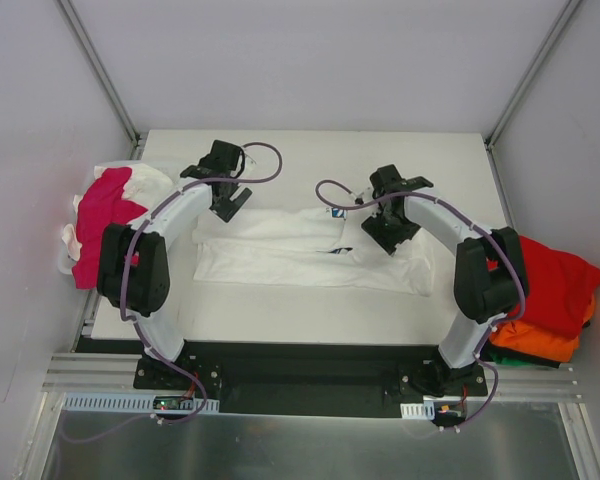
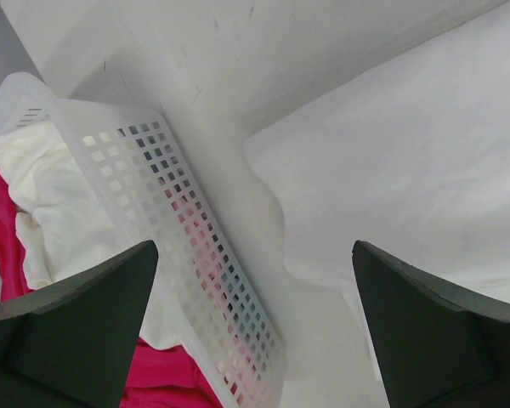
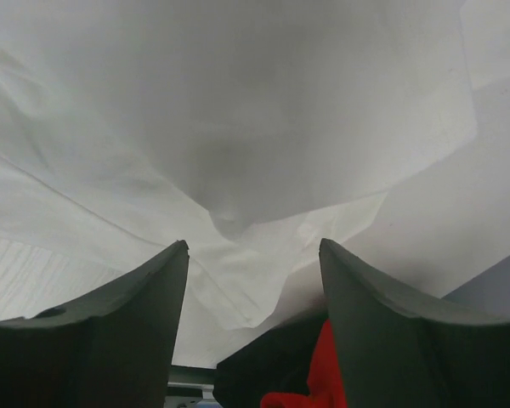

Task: Fold and stack the t-shirts
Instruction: Fold the other side of the tshirt into a rectangle

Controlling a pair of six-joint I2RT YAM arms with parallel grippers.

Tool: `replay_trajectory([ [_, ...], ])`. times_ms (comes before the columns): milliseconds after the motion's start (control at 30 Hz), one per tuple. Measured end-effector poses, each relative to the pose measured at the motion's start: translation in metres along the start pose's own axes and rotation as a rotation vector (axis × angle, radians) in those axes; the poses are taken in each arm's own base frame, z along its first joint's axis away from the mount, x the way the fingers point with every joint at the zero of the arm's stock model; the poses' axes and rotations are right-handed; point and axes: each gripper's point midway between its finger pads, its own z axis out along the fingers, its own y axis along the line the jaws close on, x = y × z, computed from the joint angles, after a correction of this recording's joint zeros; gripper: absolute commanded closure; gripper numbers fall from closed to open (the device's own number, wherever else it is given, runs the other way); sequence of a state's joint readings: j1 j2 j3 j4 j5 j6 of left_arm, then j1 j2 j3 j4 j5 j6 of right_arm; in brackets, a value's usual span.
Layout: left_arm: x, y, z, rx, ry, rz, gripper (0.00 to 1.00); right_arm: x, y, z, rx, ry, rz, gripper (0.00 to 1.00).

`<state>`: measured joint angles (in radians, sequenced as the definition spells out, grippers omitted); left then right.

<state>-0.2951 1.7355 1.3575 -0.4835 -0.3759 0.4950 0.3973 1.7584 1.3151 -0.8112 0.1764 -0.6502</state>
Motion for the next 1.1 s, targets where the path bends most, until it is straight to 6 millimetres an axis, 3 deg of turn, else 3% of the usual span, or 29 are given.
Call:
replay_trajectory([
  [100,-0.003,-0.004,0.006,0.015,0.003,-0.009,0.01,-0.006,-0.01,-0.008,0.041,-0.009,0.0,0.31],
  [333,-0.011,-0.005,0.008,0.026,-0.011,-0.025,0.01,-0.055,-0.051,-0.047,0.161,-0.155,0.033,0.31],
  [433,-0.011,-0.005,0.008,0.026,-0.01,-0.03,0.01,-0.065,-0.062,-0.049,0.182,-0.174,0.044,0.32],
  [833,-0.009,-0.007,0.009,0.031,-0.007,-0.031,0.01,-0.048,-0.07,0.025,0.11,-0.017,0.039,0.34],
  [1100,-0.005,-0.01,0.011,0.036,0.006,-0.026,0.01,-0.041,-0.07,0.046,0.041,0.011,0.053,0.5],
])
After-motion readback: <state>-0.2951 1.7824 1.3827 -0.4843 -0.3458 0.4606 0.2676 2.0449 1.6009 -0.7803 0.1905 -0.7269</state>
